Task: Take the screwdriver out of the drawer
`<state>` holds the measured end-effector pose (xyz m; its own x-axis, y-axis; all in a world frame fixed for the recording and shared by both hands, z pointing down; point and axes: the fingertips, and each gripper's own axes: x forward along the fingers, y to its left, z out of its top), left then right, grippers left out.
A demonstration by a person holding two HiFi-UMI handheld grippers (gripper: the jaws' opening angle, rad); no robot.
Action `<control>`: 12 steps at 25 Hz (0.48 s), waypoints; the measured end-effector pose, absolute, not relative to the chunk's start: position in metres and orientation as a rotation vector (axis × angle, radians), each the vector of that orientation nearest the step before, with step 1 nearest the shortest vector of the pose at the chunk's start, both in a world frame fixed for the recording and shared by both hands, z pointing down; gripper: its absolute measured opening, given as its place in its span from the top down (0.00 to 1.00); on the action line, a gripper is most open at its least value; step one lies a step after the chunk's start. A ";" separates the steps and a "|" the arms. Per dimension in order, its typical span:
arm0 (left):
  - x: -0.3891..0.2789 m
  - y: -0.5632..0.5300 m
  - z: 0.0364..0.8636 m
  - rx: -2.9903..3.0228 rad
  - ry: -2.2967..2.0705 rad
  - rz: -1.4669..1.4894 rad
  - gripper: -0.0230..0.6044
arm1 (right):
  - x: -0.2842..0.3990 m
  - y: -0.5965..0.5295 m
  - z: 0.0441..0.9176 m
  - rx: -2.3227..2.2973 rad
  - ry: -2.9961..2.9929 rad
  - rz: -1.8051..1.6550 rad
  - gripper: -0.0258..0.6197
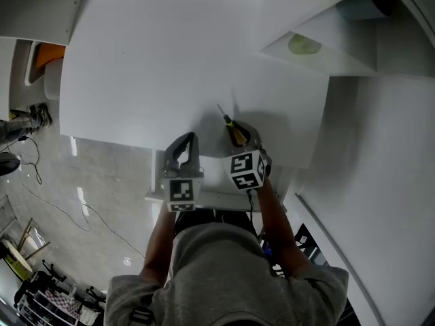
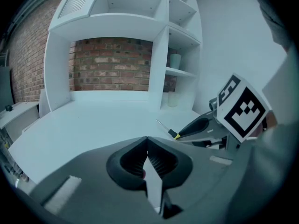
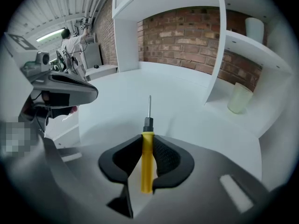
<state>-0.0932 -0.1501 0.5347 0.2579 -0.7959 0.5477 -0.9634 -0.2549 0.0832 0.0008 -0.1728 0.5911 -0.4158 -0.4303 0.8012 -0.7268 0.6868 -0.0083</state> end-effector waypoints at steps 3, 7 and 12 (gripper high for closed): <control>-0.095 -0.153 0.542 2.123 -1.592 0.566 0.94 | -0.002 -0.179 0.601 0.874 -2.054 0.459 0.84; -0.100 -0.157 0.550 2.110 -1.584 0.568 0.94 | -0.006 -0.185 0.611 0.863 -2.033 0.463 0.84; -0.106 -0.161 0.553 2.085 -1.579 0.568 0.94 | -0.009 -0.190 0.617 0.850 -2.019 0.459 0.84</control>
